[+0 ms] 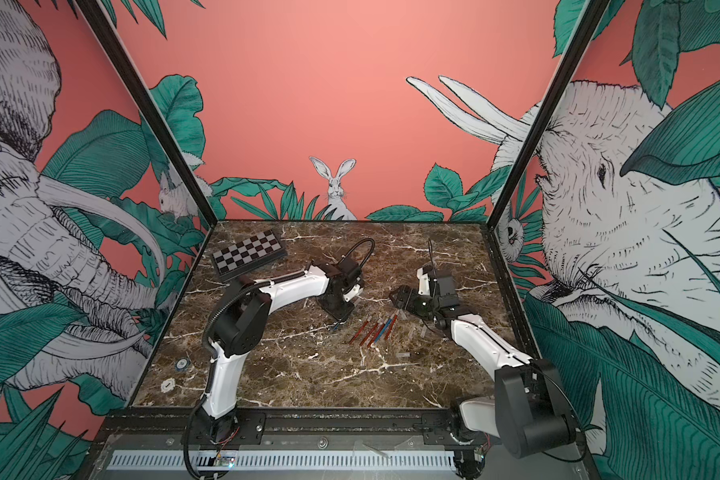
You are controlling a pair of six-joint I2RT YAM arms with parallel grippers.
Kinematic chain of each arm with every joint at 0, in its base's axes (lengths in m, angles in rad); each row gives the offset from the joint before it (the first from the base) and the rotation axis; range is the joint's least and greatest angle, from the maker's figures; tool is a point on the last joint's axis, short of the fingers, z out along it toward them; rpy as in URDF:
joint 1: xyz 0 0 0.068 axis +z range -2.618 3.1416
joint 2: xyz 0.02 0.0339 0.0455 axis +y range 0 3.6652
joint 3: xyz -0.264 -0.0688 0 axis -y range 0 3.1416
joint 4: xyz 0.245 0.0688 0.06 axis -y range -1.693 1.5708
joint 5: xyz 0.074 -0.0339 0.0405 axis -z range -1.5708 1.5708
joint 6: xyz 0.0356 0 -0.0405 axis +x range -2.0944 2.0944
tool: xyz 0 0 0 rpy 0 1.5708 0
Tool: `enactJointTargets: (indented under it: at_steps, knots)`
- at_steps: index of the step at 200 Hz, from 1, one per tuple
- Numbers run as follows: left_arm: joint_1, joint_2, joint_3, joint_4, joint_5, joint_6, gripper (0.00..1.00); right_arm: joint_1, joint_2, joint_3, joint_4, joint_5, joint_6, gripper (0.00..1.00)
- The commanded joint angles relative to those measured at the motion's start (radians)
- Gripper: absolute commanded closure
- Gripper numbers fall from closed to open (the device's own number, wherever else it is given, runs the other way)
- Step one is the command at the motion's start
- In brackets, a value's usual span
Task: Remove protective caps from carving knives
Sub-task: Pick up the carving knife from the center of the board.
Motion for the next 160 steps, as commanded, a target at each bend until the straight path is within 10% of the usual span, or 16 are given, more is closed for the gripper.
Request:
enactJointTargets:
  at_steps: [1,160]
  knots:
    - [-0.002,0.023,-0.001,-0.025,0.001,0.008,0.58,-0.004,-0.007,-0.001,0.011,-0.005,-0.013,0.18]
    - [-0.001,0.038,0.032,-0.044,0.008,0.018,0.73,-0.006,0.013,0.009,0.047,-0.015,0.002,0.18]
